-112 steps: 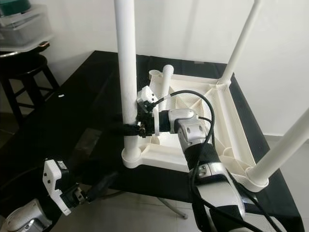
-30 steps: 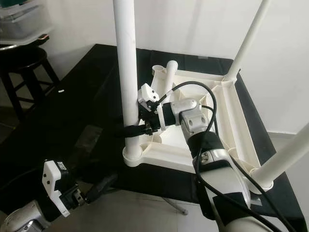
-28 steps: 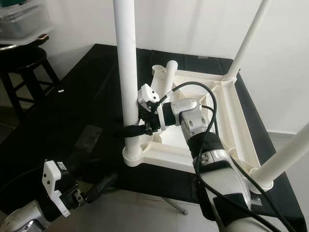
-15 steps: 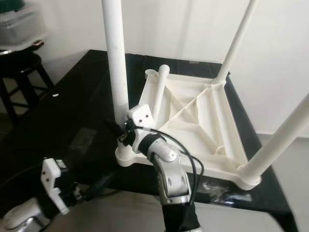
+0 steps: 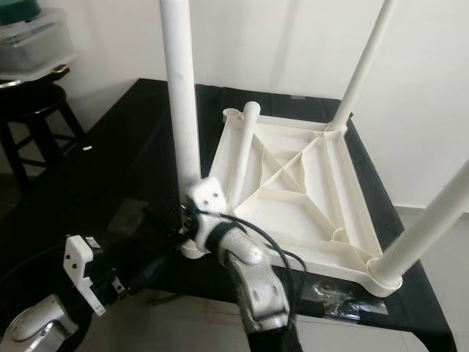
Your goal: Building children table
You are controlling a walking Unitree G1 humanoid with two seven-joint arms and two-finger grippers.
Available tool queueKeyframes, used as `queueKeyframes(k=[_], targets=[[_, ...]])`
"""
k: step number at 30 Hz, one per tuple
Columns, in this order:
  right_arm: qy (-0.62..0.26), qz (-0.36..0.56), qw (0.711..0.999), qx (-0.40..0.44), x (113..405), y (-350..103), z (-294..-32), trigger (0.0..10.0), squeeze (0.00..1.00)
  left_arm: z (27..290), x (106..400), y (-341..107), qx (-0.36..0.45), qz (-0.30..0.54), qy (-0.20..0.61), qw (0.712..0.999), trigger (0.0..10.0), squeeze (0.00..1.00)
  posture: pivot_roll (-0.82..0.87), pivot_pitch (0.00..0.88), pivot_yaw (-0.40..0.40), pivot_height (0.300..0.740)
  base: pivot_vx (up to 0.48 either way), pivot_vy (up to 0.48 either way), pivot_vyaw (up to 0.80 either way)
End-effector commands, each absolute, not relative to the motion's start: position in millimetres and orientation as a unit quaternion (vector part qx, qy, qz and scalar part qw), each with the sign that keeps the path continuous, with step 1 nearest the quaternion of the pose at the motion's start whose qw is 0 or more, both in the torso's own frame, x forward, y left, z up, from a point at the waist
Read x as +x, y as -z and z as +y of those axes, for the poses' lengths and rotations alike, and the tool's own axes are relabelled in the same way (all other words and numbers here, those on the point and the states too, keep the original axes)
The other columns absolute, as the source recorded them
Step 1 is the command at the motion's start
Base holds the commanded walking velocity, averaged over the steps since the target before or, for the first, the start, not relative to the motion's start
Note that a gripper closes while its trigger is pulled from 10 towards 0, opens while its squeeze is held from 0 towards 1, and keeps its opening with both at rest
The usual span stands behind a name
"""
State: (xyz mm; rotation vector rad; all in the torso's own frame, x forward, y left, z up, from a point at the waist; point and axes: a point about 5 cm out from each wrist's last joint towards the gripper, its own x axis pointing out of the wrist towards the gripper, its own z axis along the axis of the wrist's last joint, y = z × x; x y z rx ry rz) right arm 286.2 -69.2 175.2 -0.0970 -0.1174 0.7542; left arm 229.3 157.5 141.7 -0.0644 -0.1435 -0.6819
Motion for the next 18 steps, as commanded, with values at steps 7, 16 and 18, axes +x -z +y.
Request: queueKeyframes(k=[7, 16, 18], targets=[[-0.295, -0.036, 0.951, -0.090, 250, -150, -108, 10.0, 1.00, 184, 239, -135, 0.025, -0.051, 0.159, 0.986, 10.0, 0.00, -0.04, 0.018, -0.041, 0.740, 0.000, 0.000, 0.00], [-0.239, -0.034, 0.964, -0.110, 265, -146, -118, 10.0, 1.00, 192, 236, -126, -0.004, -0.007, 0.059, 0.998, 10.0, 0.00, -0.05, 0.005, -0.031, 0.740, 0.000, 0.000, 0.00], [-0.243, -0.026, 0.963, -0.110, 272, -145, -116, 10.0, 0.00, 185, 224, -121, 0.001, 0.004, 0.045, 0.999, 10.0, 0.00, -0.05, 0.003, -0.037, 0.740, 0.000, 0.000, 0.00]])
